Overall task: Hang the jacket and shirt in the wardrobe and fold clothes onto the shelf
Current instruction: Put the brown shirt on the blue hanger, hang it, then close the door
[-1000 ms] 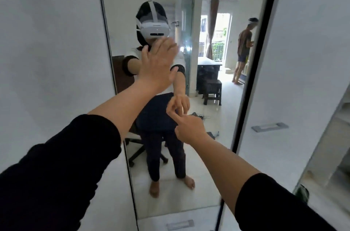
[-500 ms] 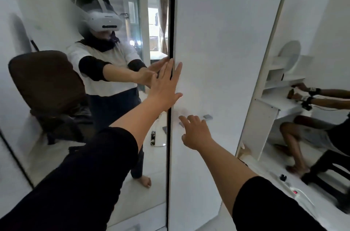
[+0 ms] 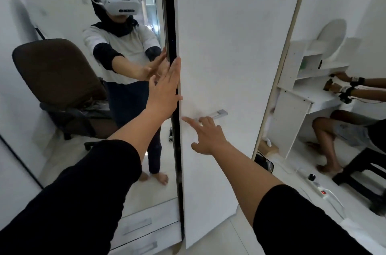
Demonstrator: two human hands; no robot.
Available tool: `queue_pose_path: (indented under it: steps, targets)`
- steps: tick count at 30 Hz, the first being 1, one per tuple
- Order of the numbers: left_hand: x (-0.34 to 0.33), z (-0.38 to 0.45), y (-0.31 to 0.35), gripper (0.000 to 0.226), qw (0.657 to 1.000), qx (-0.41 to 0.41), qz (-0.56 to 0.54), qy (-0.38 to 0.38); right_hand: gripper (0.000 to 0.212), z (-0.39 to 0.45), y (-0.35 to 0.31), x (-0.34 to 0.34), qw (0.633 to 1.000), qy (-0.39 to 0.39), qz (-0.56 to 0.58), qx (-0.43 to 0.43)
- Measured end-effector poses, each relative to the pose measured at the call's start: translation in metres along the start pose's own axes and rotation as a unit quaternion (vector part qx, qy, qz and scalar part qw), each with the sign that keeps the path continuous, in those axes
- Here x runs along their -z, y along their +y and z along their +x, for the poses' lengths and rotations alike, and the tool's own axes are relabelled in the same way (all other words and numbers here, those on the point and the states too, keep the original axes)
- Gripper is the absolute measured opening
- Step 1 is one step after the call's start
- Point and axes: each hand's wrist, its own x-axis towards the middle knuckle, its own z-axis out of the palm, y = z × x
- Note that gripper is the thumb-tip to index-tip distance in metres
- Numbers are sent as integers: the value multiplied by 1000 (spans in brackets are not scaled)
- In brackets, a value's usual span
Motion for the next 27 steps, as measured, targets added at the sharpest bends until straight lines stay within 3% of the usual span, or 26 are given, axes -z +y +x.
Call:
queue_pose_path:
  steps: [6,13,19,27]
  targets:
    - [9,-31,24,98,991,-130,-23,12,87,-65,15,10,1000,22,8,7]
    - [10,-44,98,96,952,-298,-62,41,75,-154,51,13,994,65,-71,-60]
    - [13,-50,193,76,928,-368,-62,26,67,-227,93,22,980,80,-105,-150]
    - [3,-45,327,65,926,-370,-74,-9,72,-280,164,32,940,58,-109,-319]
